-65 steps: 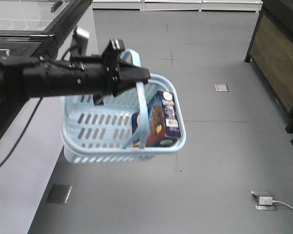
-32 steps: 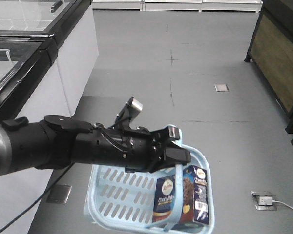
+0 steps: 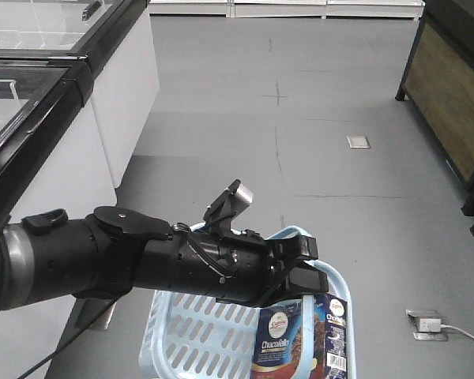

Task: Left arm holds basket, right arm returns cookies
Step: 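Hold the basket with the left gripper and drive toward the shelves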

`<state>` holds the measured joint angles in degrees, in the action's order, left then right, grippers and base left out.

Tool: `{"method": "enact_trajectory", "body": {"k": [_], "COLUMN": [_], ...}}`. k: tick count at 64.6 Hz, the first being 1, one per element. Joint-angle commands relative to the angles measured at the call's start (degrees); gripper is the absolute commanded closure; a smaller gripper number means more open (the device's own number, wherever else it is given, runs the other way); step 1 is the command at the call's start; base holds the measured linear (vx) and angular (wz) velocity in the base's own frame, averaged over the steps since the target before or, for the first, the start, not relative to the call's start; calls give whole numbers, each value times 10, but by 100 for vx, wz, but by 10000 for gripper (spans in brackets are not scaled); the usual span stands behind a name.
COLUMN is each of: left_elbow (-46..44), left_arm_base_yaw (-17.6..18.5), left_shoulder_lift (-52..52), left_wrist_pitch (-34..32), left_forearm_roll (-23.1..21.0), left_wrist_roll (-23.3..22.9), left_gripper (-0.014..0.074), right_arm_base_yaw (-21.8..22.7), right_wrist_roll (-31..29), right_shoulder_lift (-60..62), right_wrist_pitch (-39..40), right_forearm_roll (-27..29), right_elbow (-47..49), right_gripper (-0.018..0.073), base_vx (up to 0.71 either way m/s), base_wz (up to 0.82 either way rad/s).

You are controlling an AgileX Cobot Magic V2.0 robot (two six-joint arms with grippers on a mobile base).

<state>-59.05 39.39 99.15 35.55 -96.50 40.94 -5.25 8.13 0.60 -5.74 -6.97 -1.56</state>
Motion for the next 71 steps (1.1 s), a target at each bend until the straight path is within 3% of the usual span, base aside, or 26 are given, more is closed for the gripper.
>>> {"method": "enact_trajectory", "body": {"k": [1,71], "left_elbow": [-17,-17], "left_arm_base_yaw": [3,3], "left_shoulder_lift": [-35,-35], "left_wrist_pitch": [20,20], "left_forearm_roll": [-52,-52], "left_wrist_roll": [1,1], "left_gripper": [604,604], "right_arm_base_yaw": [-1,-1], "right_wrist_roll": [-1,-1], "right_shoulder_lift": [7,7], "right_wrist_pitch": [43,43], "right_forearm_roll": [-5,-5], "right_elbow": [-2,-2], "right_gripper": [567,567], "base_vx": [0,1], "base_wz": [0,-3]}}
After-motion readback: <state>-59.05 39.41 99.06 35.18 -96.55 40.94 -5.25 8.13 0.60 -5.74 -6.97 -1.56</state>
